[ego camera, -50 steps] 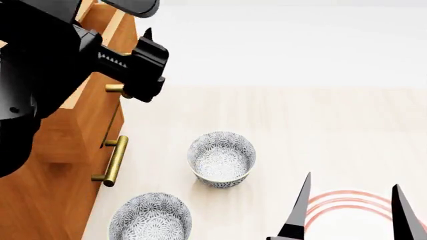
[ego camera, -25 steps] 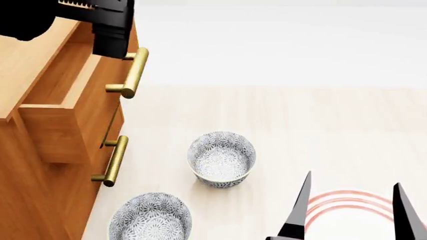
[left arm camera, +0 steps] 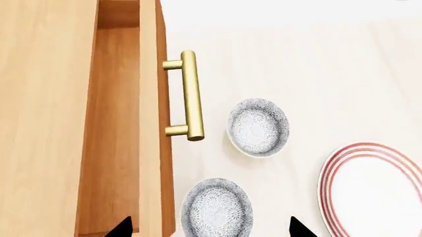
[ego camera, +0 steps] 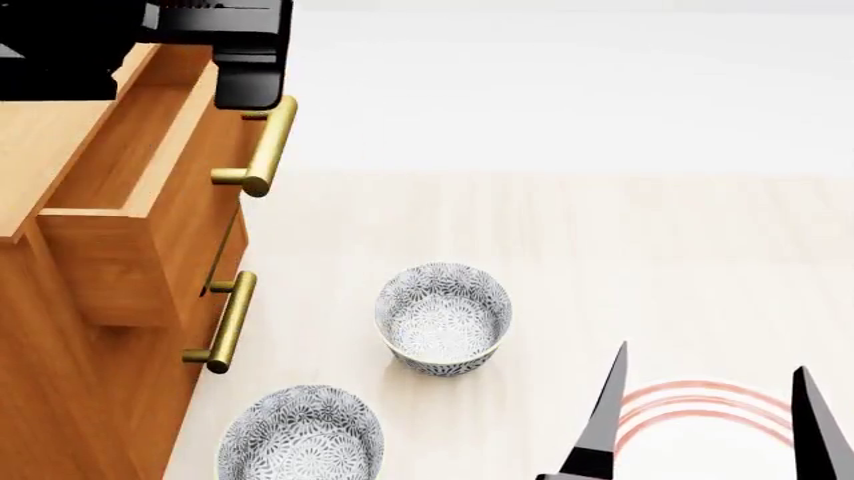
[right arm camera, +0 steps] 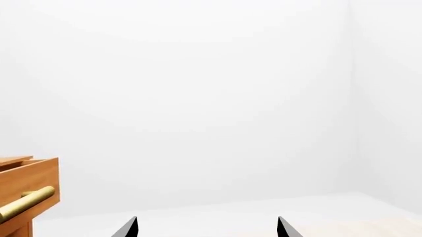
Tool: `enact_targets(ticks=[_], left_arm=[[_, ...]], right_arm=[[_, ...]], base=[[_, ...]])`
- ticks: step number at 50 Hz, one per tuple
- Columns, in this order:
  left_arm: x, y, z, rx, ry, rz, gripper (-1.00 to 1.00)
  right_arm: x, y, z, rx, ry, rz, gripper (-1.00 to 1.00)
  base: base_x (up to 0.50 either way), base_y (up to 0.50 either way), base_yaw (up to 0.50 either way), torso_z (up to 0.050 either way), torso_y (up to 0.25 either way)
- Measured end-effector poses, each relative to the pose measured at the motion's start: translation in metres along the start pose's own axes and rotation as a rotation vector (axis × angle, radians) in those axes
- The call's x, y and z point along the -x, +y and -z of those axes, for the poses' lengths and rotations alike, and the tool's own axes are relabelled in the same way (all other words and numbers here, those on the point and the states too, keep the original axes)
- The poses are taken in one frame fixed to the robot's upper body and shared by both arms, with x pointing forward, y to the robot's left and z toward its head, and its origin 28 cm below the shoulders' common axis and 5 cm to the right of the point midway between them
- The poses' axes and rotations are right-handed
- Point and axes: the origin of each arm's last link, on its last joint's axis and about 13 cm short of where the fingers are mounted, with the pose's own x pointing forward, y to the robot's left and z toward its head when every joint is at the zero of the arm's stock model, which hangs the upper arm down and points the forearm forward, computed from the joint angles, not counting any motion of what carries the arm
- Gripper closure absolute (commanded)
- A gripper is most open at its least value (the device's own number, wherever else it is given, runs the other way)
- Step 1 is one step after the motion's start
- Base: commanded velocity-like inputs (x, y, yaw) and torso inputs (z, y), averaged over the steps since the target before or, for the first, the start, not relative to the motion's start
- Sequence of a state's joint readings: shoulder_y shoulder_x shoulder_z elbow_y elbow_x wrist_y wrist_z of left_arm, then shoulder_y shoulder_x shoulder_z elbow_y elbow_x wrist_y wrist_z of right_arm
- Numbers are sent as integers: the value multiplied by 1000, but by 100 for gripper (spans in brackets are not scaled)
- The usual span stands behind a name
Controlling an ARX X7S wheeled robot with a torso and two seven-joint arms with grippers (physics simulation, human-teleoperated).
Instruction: Open the top drawer of the cabinet.
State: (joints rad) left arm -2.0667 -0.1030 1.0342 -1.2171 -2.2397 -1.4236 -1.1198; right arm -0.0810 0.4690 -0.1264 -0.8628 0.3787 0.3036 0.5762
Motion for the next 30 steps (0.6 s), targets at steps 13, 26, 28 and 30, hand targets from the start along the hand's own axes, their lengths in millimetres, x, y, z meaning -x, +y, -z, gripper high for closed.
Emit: enact_targets(ticks=[13, 26, 28, 30], left_arm=[[-19, -1, 0, 45, 37, -4, -100], [-40, 0, 2, 21, 37, -55, -100], [-43, 0, 3, 19, 37, -60, -100], [-46, 1, 3, 17, 37, -63, -100]], right_arm=[[0, -1, 0, -1, -1, 3, -100], [-1, -2, 2, -4, 3, 7, -100], [-1, -2, 2, -5, 4, 7, -100], [-1, -2, 2, -5, 5, 7, -100]], base=[[0, 0, 0, 0, 0], [0, 0, 0, 0, 0], [0, 0, 0, 0, 0], [0, 0, 0, 0, 0]])
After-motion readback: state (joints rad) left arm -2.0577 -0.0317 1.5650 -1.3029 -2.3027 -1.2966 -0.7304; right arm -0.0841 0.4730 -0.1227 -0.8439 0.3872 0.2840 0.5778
